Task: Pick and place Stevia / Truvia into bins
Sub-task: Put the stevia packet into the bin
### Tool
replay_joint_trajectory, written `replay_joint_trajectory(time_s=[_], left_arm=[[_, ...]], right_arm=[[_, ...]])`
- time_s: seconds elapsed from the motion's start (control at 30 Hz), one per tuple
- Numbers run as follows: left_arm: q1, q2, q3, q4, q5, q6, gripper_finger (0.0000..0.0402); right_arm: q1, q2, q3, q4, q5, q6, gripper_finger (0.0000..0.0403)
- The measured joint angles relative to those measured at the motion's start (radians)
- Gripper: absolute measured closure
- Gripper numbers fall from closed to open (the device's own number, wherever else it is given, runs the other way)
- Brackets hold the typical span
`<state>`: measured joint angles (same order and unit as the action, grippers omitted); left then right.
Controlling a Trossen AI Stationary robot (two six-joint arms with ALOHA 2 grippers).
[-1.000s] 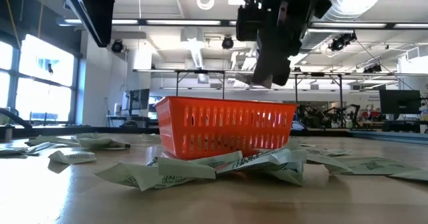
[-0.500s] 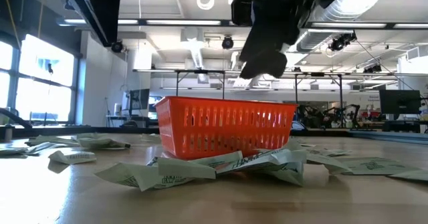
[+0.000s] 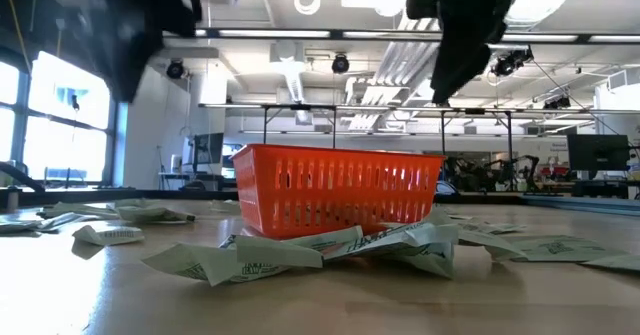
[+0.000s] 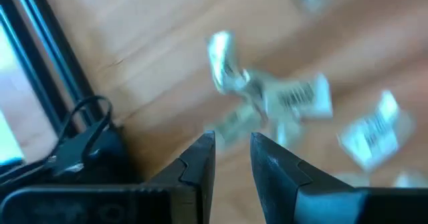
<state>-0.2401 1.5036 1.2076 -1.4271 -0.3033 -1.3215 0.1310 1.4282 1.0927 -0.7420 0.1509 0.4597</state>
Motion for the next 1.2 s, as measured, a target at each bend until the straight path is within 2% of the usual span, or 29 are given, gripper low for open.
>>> replay_joint_trajectory(time_s=[0.1,0.23,0.47,0.6,0.7,0.83,0.93,1.2], left_arm=[[0.119,-0.056,-0.149,0.121,0.074,0.049,0.0263],[0.219,-0.078,-0.272,0.233,0.144,0.112,0.022],[0.313,-0.079,-0.306,0.393,0.125,0.207,0.0121],[0.376,-0.054,-0.305,0.482,0.076,0.302,0.0093],[0.439,-0.009,-0.305,0.484,0.095,0.363,0.0093],[0.495,0.063,-0.307,0.474,0.194,0.434,0.0113],[0.498,0.105,-0.307,0.479,0.261,0.474,0.0133],[0.469,0.144,-0.371,0.559,0.265,0.506,0.0192]], right_arm=[[-0.001,-0.019,0.0,-0.069,0.027,0.024,0.0116],[0.003,-0.024,0.0,-0.107,0.029,0.061,0.0116],[-0.004,-0.022,0.0,-0.105,0.033,0.068,0.0116],[-0.031,-0.022,0.0,-0.104,0.034,0.069,0.0116],[-0.048,-0.022,0.0,-0.103,0.034,0.083,0.0116],[-0.053,-0.022,0.0,-0.103,0.034,0.1,0.0116],[-0.052,-0.022,0.0,-0.103,0.04,0.12,0.0116],[-0.052,-0.021,0.0,-0.103,0.071,0.143,0.0116]])
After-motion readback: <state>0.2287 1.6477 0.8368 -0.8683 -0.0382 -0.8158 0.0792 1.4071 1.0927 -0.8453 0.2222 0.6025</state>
